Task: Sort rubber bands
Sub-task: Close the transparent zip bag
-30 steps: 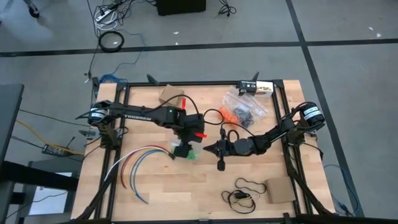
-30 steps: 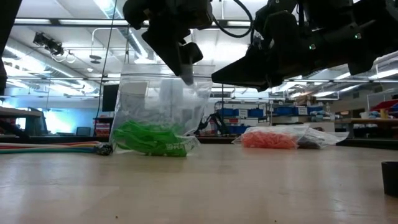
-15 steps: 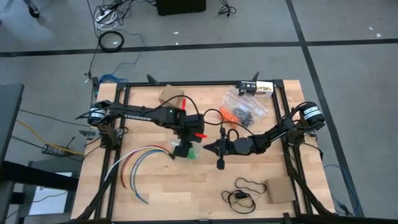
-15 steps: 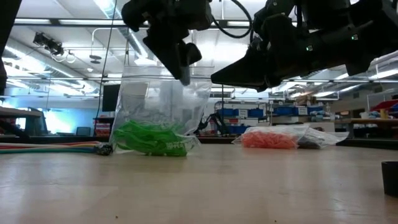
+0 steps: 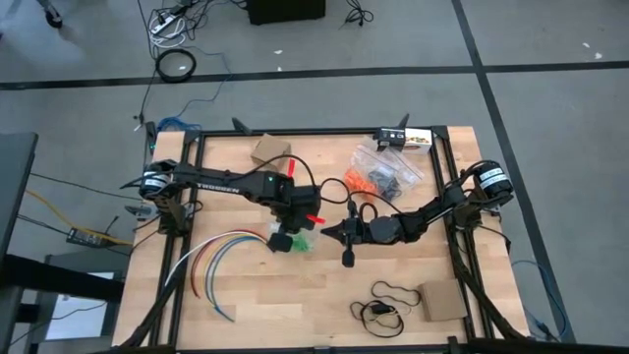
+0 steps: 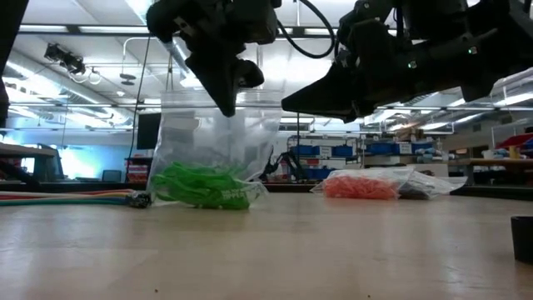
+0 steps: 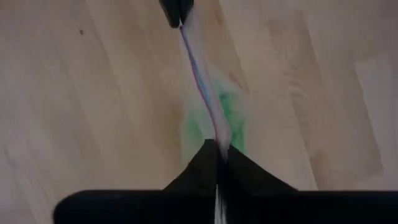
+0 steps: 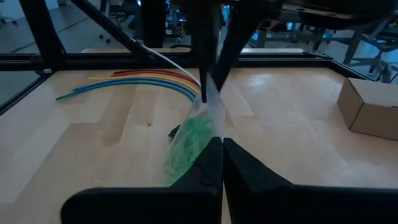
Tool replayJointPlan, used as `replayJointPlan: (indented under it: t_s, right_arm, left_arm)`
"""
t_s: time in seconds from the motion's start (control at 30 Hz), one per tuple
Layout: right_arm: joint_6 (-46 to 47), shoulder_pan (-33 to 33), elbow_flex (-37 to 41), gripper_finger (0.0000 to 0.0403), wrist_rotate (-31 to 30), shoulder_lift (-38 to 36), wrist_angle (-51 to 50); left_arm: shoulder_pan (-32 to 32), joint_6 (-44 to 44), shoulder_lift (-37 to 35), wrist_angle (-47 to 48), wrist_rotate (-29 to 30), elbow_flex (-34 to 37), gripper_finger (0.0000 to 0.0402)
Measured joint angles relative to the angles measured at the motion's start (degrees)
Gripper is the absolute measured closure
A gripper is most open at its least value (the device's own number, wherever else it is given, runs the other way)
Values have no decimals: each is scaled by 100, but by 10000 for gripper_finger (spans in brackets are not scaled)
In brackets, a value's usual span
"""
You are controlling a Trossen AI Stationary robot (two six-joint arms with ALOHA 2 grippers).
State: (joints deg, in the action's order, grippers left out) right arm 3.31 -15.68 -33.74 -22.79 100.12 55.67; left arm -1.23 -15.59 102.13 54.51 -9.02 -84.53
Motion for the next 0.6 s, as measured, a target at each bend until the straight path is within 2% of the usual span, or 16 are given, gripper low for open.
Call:
replayJointPlan:
  t_s: [0.13, 0.27, 0.37, 0.47, 0.6]
  right_arm:
    - [0, 0, 0, 403, 0, 0, -1]
    - [1, 1, 0, 403, 0, 0, -1]
    - [2, 0, 0, 403, 0, 0, -1]
    - [2, 2, 0, 403, 0, 0, -1]
    - [2, 4, 0, 403, 28, 0, -1]
  left_arm:
    - [-4, 79, 0, 115, 6, 0, 332]
    - [0, 235, 0, 249, 219, 0, 255]
    - [32, 331, 0, 324, 417, 0, 213]
    - [48, 386, -4, 486, 655, 0, 200]
    - [48, 380, -11, 707, 793, 0, 222]
